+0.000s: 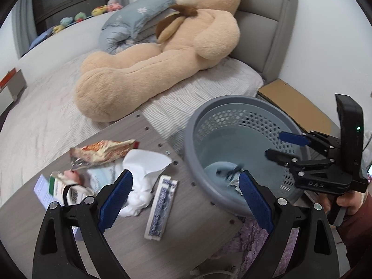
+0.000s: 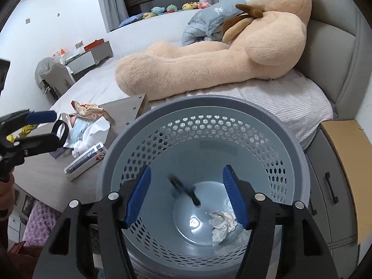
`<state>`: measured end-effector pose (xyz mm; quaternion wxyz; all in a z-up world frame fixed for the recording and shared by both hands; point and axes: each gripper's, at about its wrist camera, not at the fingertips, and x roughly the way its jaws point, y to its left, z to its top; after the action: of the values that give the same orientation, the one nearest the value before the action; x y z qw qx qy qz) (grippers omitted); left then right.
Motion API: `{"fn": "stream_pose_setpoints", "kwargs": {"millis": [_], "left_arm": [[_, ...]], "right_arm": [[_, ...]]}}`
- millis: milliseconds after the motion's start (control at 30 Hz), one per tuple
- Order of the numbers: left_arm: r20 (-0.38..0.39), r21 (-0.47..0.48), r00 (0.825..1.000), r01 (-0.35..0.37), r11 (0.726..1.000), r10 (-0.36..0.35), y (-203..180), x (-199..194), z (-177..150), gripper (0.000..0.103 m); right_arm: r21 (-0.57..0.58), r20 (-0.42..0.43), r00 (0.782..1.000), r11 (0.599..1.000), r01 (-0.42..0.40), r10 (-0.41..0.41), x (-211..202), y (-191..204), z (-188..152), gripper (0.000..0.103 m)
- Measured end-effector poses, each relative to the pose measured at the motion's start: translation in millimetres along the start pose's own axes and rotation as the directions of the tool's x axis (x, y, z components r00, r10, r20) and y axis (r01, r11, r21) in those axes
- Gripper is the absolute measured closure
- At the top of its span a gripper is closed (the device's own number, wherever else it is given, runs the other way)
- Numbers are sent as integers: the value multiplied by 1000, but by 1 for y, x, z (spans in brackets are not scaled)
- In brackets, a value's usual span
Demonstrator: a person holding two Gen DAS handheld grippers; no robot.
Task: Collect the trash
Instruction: 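Release the black cord into the basket with the right gripper and withdraw, then reach the right gripper to the two-of-hearts playing card and grasp it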
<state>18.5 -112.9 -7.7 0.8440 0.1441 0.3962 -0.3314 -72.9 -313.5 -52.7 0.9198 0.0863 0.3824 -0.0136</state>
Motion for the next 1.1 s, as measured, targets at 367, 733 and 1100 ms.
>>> {"fn": "stream_pose_setpoints", "kwargs": {"millis": [367,733,1100], "left_arm": [[37,-139,986,-154,978,161,33,-21,-30,12],[46,-243,950,-288,926,307,67,-50,-65,11],[10,-344,916,-372,862,400,100,-61,-95,10]], "right_arm": [[104,33,999,994,33,-37,-17,8,-5,41],[92,71,997,996,7,-13,-25,72,-8,41],[61,9,1000,998,-17,16,-2,140,-8,41]]}}
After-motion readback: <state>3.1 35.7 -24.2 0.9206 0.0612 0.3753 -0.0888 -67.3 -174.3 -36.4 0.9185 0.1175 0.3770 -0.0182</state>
